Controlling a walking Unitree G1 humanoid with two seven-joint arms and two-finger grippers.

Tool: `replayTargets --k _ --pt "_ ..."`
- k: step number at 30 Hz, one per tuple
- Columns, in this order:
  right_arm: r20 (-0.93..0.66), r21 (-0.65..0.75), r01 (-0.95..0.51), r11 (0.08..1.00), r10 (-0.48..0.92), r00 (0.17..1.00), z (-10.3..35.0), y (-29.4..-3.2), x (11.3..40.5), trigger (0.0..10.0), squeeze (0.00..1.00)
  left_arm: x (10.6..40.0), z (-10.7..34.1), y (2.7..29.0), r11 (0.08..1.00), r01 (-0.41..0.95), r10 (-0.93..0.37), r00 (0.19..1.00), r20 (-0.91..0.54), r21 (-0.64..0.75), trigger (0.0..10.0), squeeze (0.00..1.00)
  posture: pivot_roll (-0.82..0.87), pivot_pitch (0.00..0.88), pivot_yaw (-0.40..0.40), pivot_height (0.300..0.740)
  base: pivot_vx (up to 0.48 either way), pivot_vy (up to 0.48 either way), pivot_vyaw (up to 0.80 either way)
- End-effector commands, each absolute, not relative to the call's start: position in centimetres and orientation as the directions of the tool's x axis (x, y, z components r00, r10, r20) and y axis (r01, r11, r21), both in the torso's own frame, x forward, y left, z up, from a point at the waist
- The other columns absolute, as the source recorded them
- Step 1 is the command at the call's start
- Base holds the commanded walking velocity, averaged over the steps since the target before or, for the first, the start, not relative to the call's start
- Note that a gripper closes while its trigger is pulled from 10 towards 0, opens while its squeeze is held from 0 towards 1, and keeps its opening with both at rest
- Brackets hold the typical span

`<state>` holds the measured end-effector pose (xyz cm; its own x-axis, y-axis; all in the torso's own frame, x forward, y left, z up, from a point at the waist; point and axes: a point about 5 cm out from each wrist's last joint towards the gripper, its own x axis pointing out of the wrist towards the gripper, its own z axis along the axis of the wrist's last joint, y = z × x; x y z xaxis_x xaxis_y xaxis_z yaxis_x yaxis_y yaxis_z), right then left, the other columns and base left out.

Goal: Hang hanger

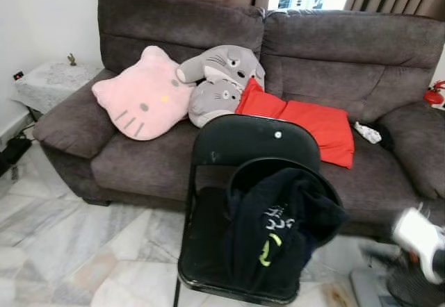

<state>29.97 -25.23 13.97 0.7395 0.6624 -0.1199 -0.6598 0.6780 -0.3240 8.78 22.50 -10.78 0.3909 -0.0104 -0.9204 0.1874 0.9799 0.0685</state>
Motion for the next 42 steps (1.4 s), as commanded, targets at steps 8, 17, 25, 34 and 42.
replayTargets --k 8,17,25,34,42 --pt "0.130 -0.039 -0.768 0.639 0.765 0.630 15.3 -17.1 30.4 10.0 0.00 9.1 -10.9 21.6 0.980 0.196 -0.038 0.399 -0.916 0.045 10.0 0.00 -0.10 0.031 -0.049 0.740 0.000 0.000 0.00" --pt "0.076 0.055 -0.440 0.896 0.436 0.897 14.7 -19.1 30.8 10.0 0.00 8.9 -10.9 21.6 0.981 0.189 -0.032 0.397 -0.917 0.047 10.0 0.00 -0.09 0.033 -0.055 0.740 0.000 0.000 0.00" --pt "-0.032 0.306 -0.011 0.952 0.021 0.999 12.5 -21.7 31.3 10.0 0.00 8.9 -10.9 21.7 0.980 0.195 -0.034 0.395 -0.918 0.048 10.0 0.00 -0.09 0.024 -0.049 0.740 0.000 0.000 0.00" --pt "-0.256 0.295 0.089 0.951 -0.011 0.966 8.6 -21.5 31.0 10.0 0.00 8.8 -10.9 21.6 0.978 0.200 -0.031 0.395 -0.918 0.053 10.0 0.00 -0.07 0.000 -0.044 0.740 0.000 0.000 0.00" --pt "-0.238 0.259 -0.217 0.941 0.280 0.930 9.0 -17.5 29.8 10.0 0.00 8.6 -11.0 21.7 0.978 0.200 -0.024 0.393 -0.919 0.060 10.0 0.00 -0.07 0.000 -0.039 0.740 0.000 0.000 0.00"
